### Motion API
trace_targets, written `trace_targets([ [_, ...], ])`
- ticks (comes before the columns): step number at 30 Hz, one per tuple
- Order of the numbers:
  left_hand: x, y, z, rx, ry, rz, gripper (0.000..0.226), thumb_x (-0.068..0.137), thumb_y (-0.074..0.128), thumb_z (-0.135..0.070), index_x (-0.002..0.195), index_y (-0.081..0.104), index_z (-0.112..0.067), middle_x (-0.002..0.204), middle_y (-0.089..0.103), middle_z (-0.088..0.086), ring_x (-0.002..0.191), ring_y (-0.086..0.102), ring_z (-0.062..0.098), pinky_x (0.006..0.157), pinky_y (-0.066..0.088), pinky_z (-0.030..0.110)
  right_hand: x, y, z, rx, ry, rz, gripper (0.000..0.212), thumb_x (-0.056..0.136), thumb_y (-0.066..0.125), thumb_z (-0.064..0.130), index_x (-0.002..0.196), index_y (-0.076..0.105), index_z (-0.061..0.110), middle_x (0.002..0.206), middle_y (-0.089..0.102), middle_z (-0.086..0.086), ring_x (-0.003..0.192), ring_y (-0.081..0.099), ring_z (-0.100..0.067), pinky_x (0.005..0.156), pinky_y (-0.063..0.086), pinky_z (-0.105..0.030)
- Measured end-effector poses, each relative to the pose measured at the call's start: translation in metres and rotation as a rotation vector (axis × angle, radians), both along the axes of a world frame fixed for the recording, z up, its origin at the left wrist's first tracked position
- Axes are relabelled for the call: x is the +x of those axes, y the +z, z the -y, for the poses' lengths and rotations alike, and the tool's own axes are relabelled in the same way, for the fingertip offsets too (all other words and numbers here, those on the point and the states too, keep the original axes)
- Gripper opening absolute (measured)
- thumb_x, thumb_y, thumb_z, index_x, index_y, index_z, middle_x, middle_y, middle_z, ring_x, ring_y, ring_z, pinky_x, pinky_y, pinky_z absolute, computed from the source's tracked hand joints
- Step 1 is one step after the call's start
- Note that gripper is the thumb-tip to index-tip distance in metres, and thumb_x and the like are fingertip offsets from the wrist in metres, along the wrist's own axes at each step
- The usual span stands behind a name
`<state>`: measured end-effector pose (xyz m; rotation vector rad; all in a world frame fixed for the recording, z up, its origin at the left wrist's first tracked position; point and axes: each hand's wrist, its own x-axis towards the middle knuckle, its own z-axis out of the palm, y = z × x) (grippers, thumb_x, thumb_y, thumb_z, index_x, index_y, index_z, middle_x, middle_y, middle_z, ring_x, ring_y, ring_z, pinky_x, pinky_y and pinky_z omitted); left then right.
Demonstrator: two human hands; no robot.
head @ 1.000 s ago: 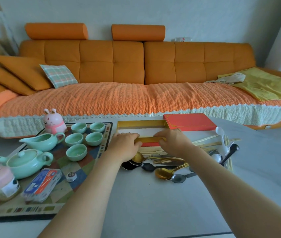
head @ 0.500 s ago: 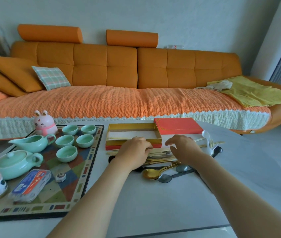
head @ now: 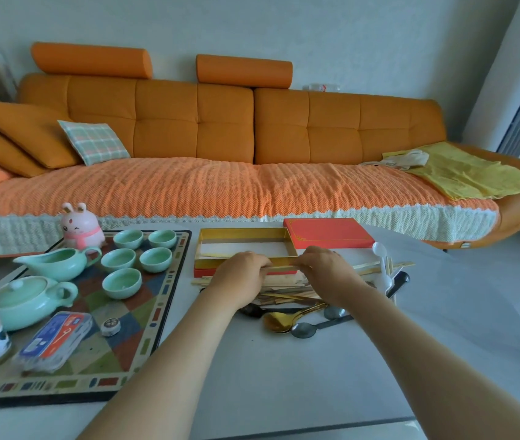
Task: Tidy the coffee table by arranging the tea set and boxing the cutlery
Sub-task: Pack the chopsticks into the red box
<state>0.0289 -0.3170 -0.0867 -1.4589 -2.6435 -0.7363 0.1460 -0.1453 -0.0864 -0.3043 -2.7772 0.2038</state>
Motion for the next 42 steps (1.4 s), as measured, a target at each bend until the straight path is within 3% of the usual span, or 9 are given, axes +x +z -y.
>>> trace_targets([
  [6, -0.029, 0.013, 0.024, 0.148, 0.109, -0.016, 0.029, 0.102, 0.045, -0.018, 0.121, 0.066, -0.020, 0.116, 0.064, -0.003, 0.105, 0.059, 0.017, 0.087, 0.049, 0.034, -0.019, 0.003, 0.012, -0.049, 0.034, -0.230, 0.023, 0.099, 0.053, 0.015, 0.112, 0.071, 0.016, 0.098, 0.065, 0.000, 0.085, 0.061, -0.022, 0.071, 0.043, -0.028],
  [12, -0.049, 0.012, 0.044, 0.173, 0.212, -0.180, 0.026, 0.100, 0.049, -0.019, 0.117, 0.068, -0.022, 0.115, 0.064, -0.001, 0.111, 0.052, 0.024, 0.090, 0.044, 0.041, -0.044, 0.003, 0.023, -0.030, 0.013, -0.311, 0.024, 0.093, 0.057, 0.004, 0.105, 0.075, 0.015, 0.100, 0.070, -0.003, 0.091, 0.064, -0.028, 0.081, 0.052, -0.044],
  [16, -0.050, 0.007, 0.046, 0.104, 0.200, -0.274, 0.033, 0.099, 0.050, -0.026, 0.130, 0.060, -0.024, 0.128, 0.057, -0.003, 0.118, 0.047, 0.023, 0.098, 0.039, 0.040, -0.058, -0.001, 0.029, -0.038, -0.056, -0.255, 0.026, 0.094, 0.055, 0.006, 0.105, 0.075, 0.018, 0.103, 0.070, -0.001, 0.094, 0.063, -0.027, 0.084, 0.048, -0.041],
  [25, -0.041, 0.007, 0.043, -0.222, 0.117, -0.159, 0.045, 0.104, 0.034, -0.043, 0.143, 0.048, -0.028, 0.143, 0.052, -0.002, 0.129, 0.044, 0.023, 0.104, 0.029, 0.036, -0.061, 0.004, 0.036, -0.264, -0.042, -0.052, 0.034, 0.098, 0.043, 0.007, 0.120, 0.068, 0.016, 0.125, 0.064, -0.003, 0.111, 0.059, -0.020, 0.096, 0.046, -0.028],
  [30, -0.041, 0.007, 0.039, -0.281, 0.121, -0.109, 0.051, 0.103, 0.034, -0.048, 0.148, 0.041, -0.025, 0.149, 0.047, 0.000, 0.133, 0.041, 0.024, 0.111, 0.023, 0.038, -0.049, 0.008, 0.037, -0.162, -0.021, 0.104, 0.037, 0.099, 0.040, 0.022, 0.128, 0.062, 0.024, 0.092, 0.067, 0.007, 0.074, 0.052, -0.007, 0.102, 0.041, -0.033],
  [33, -0.041, 0.004, 0.036, -0.201, 0.107, -0.081, 0.049, 0.102, 0.040, -0.044, 0.146, 0.043, -0.024, 0.148, 0.046, -0.001, 0.136, 0.037, 0.023, 0.111, 0.026, 0.040, -0.046, 0.001, 0.030, -0.144, 0.027, -0.025, 0.037, 0.093, 0.047, 0.013, 0.124, 0.066, 0.021, 0.121, 0.066, 0.002, 0.105, 0.060, -0.015, 0.104, 0.043, -0.038],
  [35, -0.040, 0.005, 0.036, -0.091, 0.101, -0.129, 0.042, 0.100, 0.046, -0.037, 0.140, 0.050, -0.025, 0.139, 0.050, -0.002, 0.132, 0.039, 0.021, 0.107, 0.031, 0.038, -0.045, -0.001, 0.026, -0.022, 0.063, -0.160, 0.032, 0.087, 0.054, 0.005, 0.109, 0.072, 0.020, 0.114, 0.068, -0.001, 0.108, 0.060, -0.023, 0.098, 0.044, -0.042],
  [38, -0.035, 0.008, 0.036, 0.071, 0.074, -0.230, 0.022, 0.097, 0.053, -0.024, 0.117, 0.063, -0.025, 0.115, 0.056, -0.006, 0.114, 0.049, 0.018, 0.091, 0.037, 0.031, -0.039, 0.007, 0.028, 0.006, 0.087, -0.220, 0.022, 0.086, 0.059, 0.008, 0.094, 0.074, 0.022, 0.095, 0.066, 0.003, 0.083, 0.059, -0.018, 0.075, 0.052, -0.039],
  [42, -0.027, 0.011, 0.042, 0.030, 0.027, -0.121, 0.020, 0.098, 0.050, -0.021, 0.106, 0.067, -0.027, 0.108, 0.063, -0.011, 0.099, 0.058, 0.013, 0.076, 0.042, 0.027, -0.033, 0.011, 0.038, -0.027, 0.073, 0.085, 0.020, 0.094, 0.057, 0.025, 0.104, 0.073, 0.031, 0.107, 0.067, 0.011, 0.086, 0.060, -0.011, 0.076, 0.053, -0.030],
])
